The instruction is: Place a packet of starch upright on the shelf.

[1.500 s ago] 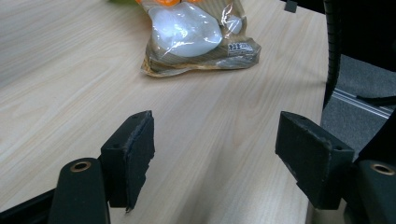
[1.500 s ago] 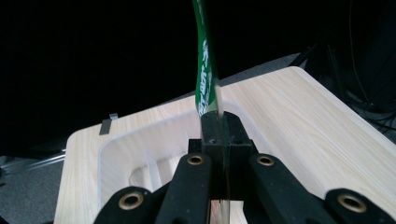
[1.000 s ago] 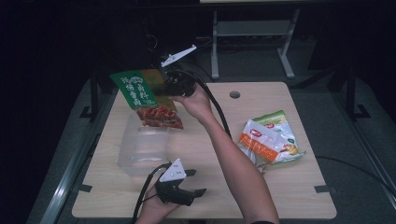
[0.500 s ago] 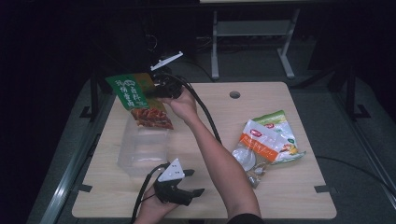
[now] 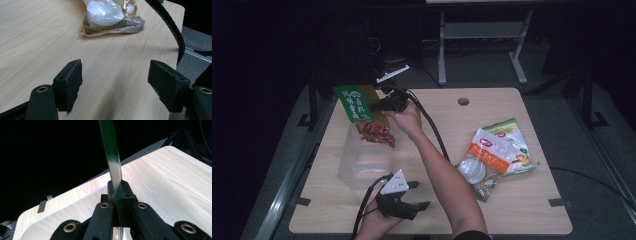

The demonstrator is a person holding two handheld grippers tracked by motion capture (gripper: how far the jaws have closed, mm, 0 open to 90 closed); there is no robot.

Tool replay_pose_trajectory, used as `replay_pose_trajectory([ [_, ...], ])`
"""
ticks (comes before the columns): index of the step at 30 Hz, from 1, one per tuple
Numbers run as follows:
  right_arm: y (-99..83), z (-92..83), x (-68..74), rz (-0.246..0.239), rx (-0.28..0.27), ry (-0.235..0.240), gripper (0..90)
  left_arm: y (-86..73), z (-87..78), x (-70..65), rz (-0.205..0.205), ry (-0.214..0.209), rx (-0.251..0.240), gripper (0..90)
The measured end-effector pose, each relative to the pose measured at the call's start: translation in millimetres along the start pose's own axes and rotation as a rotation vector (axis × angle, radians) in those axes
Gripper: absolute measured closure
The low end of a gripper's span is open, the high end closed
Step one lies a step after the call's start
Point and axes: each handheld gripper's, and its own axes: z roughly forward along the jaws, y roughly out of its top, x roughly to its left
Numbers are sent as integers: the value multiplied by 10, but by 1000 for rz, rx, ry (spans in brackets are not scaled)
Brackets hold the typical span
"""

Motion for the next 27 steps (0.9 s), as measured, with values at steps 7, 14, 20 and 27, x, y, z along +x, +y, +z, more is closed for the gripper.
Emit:
replay_pose_trajectory([
  [7, -68, 23, -66, 38, 15, -26, 896, 0, 1, 6, -2, 1, 0, 272],
  [14, -144, 70, -95, 27, 18, -15, 895, 2, -8, 8, -7, -2, -3, 272],
  [20, -224, 46, -140, 30, 10, -16, 894, 3, -5, 13, -1, -1, 3, 272],
  [27, -231, -71, -145, 7, 24, -30, 702, -2, 6, 7, -2, -3, 2, 271],
])
